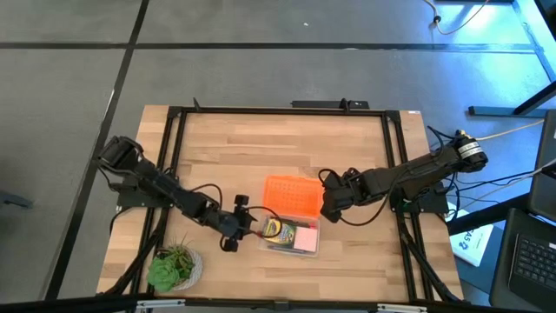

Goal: Pack school essentials
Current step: Close the orange supply box

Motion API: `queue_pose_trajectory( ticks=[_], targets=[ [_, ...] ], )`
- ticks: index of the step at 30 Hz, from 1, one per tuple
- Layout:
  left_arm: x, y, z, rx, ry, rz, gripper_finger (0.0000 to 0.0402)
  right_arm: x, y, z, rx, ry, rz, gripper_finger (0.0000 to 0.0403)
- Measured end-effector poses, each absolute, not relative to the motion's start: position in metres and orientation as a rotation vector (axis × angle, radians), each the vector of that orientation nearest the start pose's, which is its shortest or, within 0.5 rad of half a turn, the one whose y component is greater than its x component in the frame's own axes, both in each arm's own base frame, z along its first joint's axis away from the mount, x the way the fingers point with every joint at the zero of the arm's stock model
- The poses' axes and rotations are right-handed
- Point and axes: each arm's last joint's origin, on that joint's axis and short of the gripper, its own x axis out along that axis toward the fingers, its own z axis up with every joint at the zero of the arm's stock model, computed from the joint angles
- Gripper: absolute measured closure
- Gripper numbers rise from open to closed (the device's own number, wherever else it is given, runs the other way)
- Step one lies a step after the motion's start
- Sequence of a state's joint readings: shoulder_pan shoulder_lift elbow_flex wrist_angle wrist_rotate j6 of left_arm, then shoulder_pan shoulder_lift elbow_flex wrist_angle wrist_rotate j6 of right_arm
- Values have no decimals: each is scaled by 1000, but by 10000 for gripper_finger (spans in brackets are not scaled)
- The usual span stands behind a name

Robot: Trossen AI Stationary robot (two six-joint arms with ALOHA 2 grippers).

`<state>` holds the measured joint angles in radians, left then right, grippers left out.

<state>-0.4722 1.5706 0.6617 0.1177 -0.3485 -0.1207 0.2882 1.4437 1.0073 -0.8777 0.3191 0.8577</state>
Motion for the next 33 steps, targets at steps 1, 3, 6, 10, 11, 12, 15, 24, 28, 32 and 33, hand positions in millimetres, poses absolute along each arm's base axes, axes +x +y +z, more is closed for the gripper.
queue_pose_trajectory(
  ticks=[1, 3, 6, 10, 11, 12, 15, 24, 28, 32, 33],
  targets=[
    [259, -122, 143, 197, 720, -76, 237, 250, 65, 224, 350, 1128, -545, 21],
    [260, -123, 144, 190, 704, -80, 237, 250, 65, 224, 350, 1128, -544, 21],
    [261, -124, 145, 181, 682, -84, 237, 250, 65, 224, 350, 1128, -545, 21],
    [262, -125, 147, 171, 664, -90, 237, 250, 65, 224, 350, 1127, -544, 21],
    [262, -125, 147, 167, 662, -97, 237, 250, 65, 224, 351, 1126, -544, 21],
    [263, -126, 147, 164, 660, -102, 237, 250, 65, 224, 352, 1124, -543, 21],
    [265, -127, 147, 157, 634, -107, 237, 251, 65, 224, 352, 1122, -542, 21],
    [263, -130, 165, 291, 622, -74, 237, 251, 65, 224, 356, 1118, -536, 21],
    [259, -129, 182, 295, 644, -62, 237, 251, 65, 224, 356, 1119, -535, 21],
    [252, -126, 175, 272, 752, -53, 237, 251, 65, 224, 350, 1118, -537, 21],
    [251, -124, 174, 263, 772, -29, 237, 251, 65, 224, 347, 1119, -539, 21]
  ],
)
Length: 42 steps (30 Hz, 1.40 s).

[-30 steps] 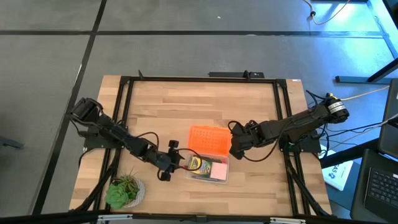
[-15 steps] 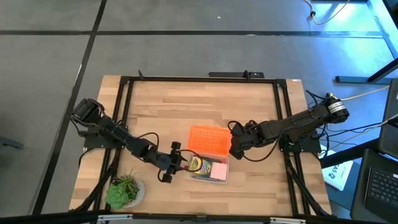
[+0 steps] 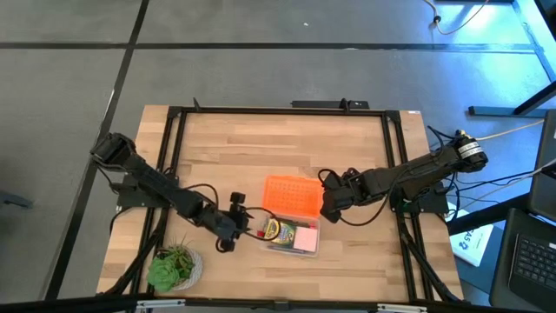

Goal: Pack school essentials
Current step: Close the orange supply box

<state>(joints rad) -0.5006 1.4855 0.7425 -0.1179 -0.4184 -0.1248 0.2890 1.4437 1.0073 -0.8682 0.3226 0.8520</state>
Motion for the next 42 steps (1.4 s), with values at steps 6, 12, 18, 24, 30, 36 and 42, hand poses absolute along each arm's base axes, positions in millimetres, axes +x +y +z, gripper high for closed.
queue_pose_trajectory(
  ticks=[6, 12, 18, 24, 30, 36, 42],
  targets=[
    [257, -95, 166, 166, 857, 154, 237, 248, 57, 223, 346, 1156, -582, 21],
    [266, -65, 162, 111, 900, 247, 237, 252, 45, 217, 360, 1179, -637, 21],
    [271, -45, 146, 76, 988, 250, 237, 243, 31, 188, 405, 1261, -708, 21],
    [279, -35, 144, 106, 960, 247, 237, 243, 21, 165, 426, 1200, -677, 21],
    [283, -25, 140, 78, 959, 243, 237, 239, 7, 148, 454, 1148, -684, 21],
    [290, -25, 125, 78, 974, 201, 237, 235, -1, 138, 470, 1135, -672, 21],
    [295, -26, 120, 91, 952, 183, 237, 241, -2, 137, 467, 1084, -606, 21]
  ],
)
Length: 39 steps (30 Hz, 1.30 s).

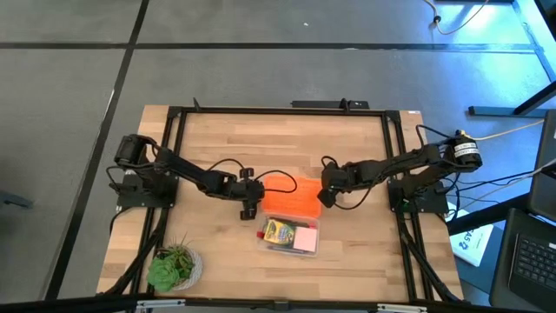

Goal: Pack school essentials
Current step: Close the orange supply box

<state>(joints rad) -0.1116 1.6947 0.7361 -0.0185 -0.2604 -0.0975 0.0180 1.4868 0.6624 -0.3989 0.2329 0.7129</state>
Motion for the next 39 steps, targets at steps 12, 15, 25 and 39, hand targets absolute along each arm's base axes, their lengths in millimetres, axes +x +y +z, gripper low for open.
queue_pose_trajectory(
  ticks=[12, 15, 25, 39],
  targets=[
    [297, -26, 121, 128, 927, 151, 237, 245, -3, 139, 447, 1054, -564, 21],
    [298, -26, 122, 153, 926, 139, 237, 245, -2, 139, 422, 1058, -547, 21],
    [297, -27, 123, 309, 936, 88, 237, 251, 5, 145, 340, 1065, -463, 21],
    [291, -24, 133, 426, 953, 97, 237, 261, 6, 159, 189, 1054, -363, 21]
  ],
)
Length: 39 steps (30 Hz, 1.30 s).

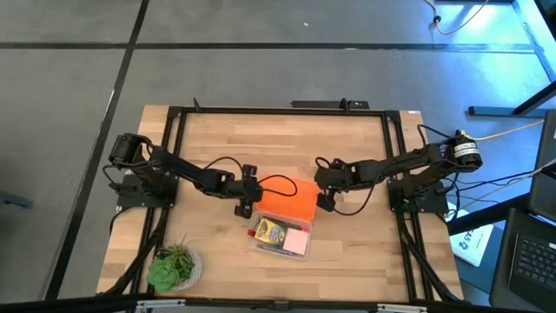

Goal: Pack school essentials
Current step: Close the orange supply box

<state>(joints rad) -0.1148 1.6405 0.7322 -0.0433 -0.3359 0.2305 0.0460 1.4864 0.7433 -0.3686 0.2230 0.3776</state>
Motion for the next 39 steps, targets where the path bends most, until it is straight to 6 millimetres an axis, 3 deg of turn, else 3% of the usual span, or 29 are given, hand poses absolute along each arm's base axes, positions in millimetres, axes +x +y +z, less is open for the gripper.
queue_pose_trajectory(
  ticks=[22, 39],
  targets=[
    [291, -20, 133, 408, 967, 107, 237, 268, 29, 167, -112, 1022, -125, 21],
    [289, -12, 133, 455, 997, 214, 237, 286, 32, 196, -207, 943, -17, 21]
  ],
)
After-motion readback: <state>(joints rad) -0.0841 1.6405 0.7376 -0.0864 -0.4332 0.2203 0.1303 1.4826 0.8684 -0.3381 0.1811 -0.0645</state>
